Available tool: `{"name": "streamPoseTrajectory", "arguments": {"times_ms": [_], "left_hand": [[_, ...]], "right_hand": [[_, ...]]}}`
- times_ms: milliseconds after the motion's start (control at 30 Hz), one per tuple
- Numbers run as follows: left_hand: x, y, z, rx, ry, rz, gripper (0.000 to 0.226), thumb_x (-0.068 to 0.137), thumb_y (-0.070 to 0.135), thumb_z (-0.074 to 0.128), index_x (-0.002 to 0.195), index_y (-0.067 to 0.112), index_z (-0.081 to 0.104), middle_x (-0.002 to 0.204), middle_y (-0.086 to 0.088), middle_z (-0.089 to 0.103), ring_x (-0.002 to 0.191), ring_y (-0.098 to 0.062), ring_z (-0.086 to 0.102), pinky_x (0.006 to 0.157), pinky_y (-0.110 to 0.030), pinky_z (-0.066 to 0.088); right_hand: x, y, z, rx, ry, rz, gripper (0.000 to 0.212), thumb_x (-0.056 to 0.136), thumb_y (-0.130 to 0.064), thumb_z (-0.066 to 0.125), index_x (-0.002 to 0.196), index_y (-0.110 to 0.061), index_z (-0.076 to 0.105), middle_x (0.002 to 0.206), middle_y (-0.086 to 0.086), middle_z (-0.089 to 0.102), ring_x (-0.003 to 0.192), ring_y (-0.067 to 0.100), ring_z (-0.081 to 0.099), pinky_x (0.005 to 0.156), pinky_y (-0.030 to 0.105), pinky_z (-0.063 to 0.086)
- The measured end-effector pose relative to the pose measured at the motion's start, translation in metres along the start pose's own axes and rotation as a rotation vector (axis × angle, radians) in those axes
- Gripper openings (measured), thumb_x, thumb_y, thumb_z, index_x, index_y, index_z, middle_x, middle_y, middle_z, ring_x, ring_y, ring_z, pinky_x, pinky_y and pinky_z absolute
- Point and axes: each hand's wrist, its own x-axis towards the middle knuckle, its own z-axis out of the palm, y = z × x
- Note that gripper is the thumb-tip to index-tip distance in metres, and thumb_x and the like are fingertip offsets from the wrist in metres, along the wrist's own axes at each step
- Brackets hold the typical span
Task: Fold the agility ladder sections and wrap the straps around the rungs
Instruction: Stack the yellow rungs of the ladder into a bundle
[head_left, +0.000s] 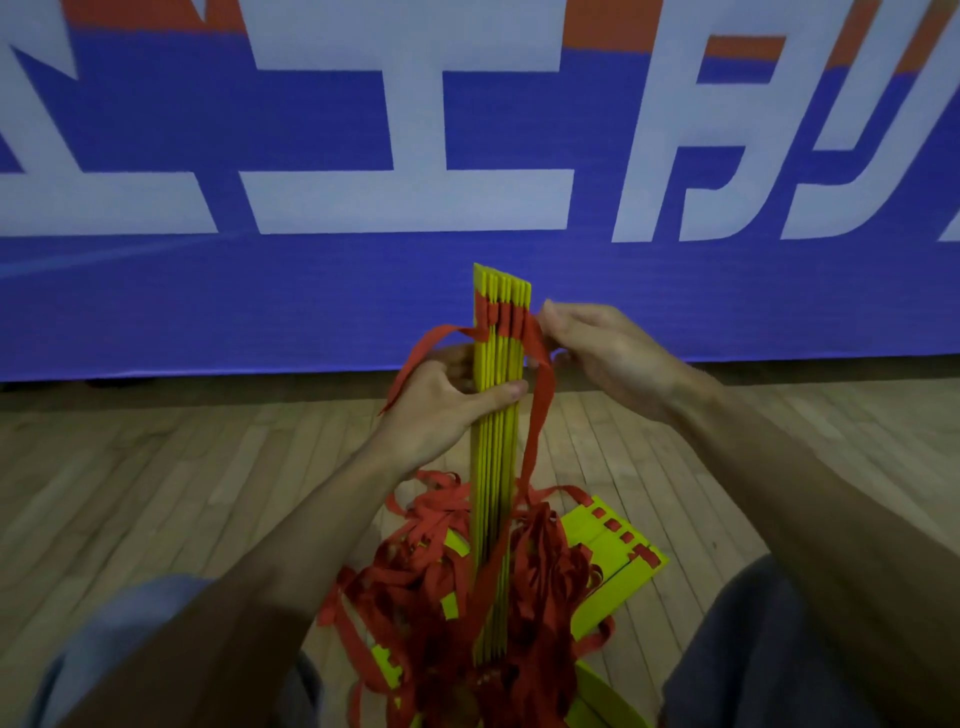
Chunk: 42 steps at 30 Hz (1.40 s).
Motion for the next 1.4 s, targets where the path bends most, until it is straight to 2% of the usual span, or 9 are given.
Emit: {"name": "streamPoseTrajectory", "arguments": {"times_ms": [100,233,400,533,700,867,1000,1267,1400], "left_hand": [[-0.001,0.001,-0.006,0.048,-0.001,-0.007,0.019,0.082,0.019,0.076,0.098,0.027,0.070,0.100,0.003,0.075,0.096,-0.011,0.070,0.088,-0.032,0.056],[-0.003,0.004,-0.013,0.106,0.051,0.011,0.016,0.081,0.022,0.077,0.093,0.026,0.068,0.096,0.004,0.074,0.092,-0.011,0.070,0.089,-0.036,0.055],[-0.007,0.016,-0.041,0.041,0.247,0.068,0.013,0.082,0.013,0.076,0.079,0.022,0.067,0.085,0.005,0.072,0.091,-0.032,0.071,0.084,-0.053,0.057],[-0.006,0.024,-0.052,-0.034,0.336,0.102,0.010,0.071,0.033,0.078,0.076,0.025,0.074,0.085,-0.003,0.074,0.092,-0.041,0.069,0.083,-0.058,0.055],[0.001,0.023,-0.036,-0.058,0.324,0.077,0.008,0.085,0.017,0.073,0.080,0.019,0.067,0.089,-0.014,0.071,0.084,-0.038,0.071,0.078,-0.059,0.056],[0.006,0.017,-0.029,-0.038,0.353,0.079,0.026,0.069,0.044,0.078,0.083,0.022,0.073,0.093,-0.011,0.074,0.092,-0.034,0.070,0.084,-0.055,0.056],[0.007,0.022,-0.020,-0.079,0.244,0.080,0.018,0.088,0.023,0.068,0.104,0.013,0.066,0.094,-0.006,0.070,0.083,-0.013,0.071,0.076,-0.032,0.056],[-0.009,0.011,-0.011,0.096,-0.125,-0.088,0.064,0.081,0.056,0.064,0.135,0.023,0.051,0.130,0.002,0.062,0.117,-0.007,0.060,0.094,-0.025,0.050],[-0.024,-0.005,0.008,0.126,-0.419,-0.229,0.051,0.084,0.018,0.070,0.132,0.019,0.052,0.127,0.003,0.062,0.119,-0.007,0.058,0.096,-0.018,0.048]], "right_hand": [[-0.004,-0.014,0.010,0.003,0.001,0.016,0.037,0.083,-0.046,0.063,0.070,-0.011,0.064,0.084,0.012,0.061,0.085,0.024,0.058,0.101,0.058,0.044],[-0.011,-0.020,0.009,-0.035,0.066,-0.018,0.038,0.084,-0.043,0.061,0.067,-0.009,0.057,0.074,0.013,0.060,0.074,0.014,0.061,0.083,0.031,0.049],[-0.026,0.003,0.005,0.034,-0.129,0.127,0.024,0.086,-0.025,0.067,0.076,-0.010,0.051,0.053,0.001,0.047,0.047,0.021,0.048,0.071,0.040,0.059],[-0.019,0.024,0.024,-0.315,-0.099,0.130,0.022,0.080,-0.028,0.078,0.087,-0.014,0.063,0.058,-0.012,0.053,0.052,0.006,0.052,0.057,0.024,0.049],[-0.010,0.029,0.060,-0.401,-0.132,0.109,0.041,0.073,-0.038,0.083,0.104,-0.029,0.058,0.081,-0.017,0.061,0.068,-0.012,0.057,0.064,0.010,0.043],[-0.007,0.039,0.085,-0.453,-0.031,0.046,0.043,0.067,-0.040,0.088,0.078,-0.025,0.050,0.067,-0.009,0.050,0.060,0.008,0.049,0.054,0.021,0.036],[-0.007,0.032,0.077,-0.562,0.113,0.034,0.050,0.061,-0.051,0.088,0.076,-0.016,0.055,0.058,-0.004,0.050,0.052,0.010,0.051,0.052,0.029,0.041],[-0.016,0.004,0.025,-0.376,0.325,-0.042,0.038,0.065,-0.040,0.088,0.071,-0.027,0.053,0.049,-0.011,0.059,0.044,0.001,0.058,0.046,0.015,0.044],[-0.019,0.001,-0.002,-0.189,0.476,-0.039,0.045,0.064,-0.041,0.088,0.065,-0.015,0.051,0.061,0.012,0.062,0.052,0.023,0.063,0.048,0.038,0.053]]}}
